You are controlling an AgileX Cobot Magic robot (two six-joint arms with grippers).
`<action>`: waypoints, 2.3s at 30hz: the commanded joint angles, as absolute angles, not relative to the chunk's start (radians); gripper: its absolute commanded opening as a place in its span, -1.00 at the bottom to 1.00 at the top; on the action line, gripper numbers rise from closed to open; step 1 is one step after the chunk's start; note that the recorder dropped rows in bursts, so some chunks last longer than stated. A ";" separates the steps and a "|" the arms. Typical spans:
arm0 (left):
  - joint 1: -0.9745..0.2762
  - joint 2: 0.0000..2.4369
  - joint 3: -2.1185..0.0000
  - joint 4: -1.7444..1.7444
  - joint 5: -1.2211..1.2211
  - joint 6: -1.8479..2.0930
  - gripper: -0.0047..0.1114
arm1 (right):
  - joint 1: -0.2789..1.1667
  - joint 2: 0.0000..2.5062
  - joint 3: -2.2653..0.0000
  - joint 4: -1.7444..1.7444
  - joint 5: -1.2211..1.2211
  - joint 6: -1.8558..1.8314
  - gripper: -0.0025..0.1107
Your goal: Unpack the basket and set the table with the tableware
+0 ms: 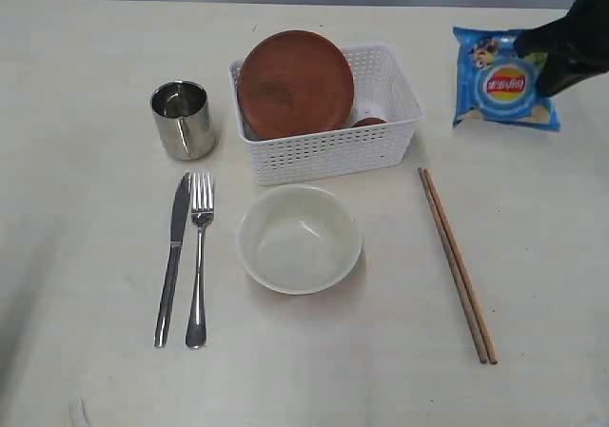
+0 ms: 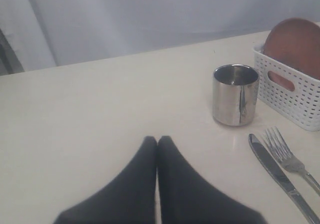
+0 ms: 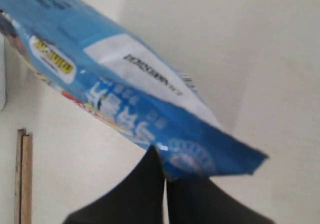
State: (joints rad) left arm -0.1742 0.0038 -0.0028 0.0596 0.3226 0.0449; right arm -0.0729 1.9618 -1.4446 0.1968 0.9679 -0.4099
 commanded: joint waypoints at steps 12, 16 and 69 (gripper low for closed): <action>-0.172 0.000 0.000 0.051 0.322 0.044 -0.92 | -0.003 1.881 -1.570 0.349 0.959 -0.695 -0.21; -0.172 0.000 0.000 0.051 0.322 0.044 -0.92 | 0.182 1.892 -1.570 0.476 0.982 -0.905 -0.22; -0.172 0.000 0.000 0.051 0.322 0.044 -0.92 | 0.575 2.389 -1.929 0.017 1.201 -0.519 -0.96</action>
State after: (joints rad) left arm -0.1742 0.0038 -0.0028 0.0596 0.3226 0.0449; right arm 0.5779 2.3781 -1.9287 0.0519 1.2182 -0.5071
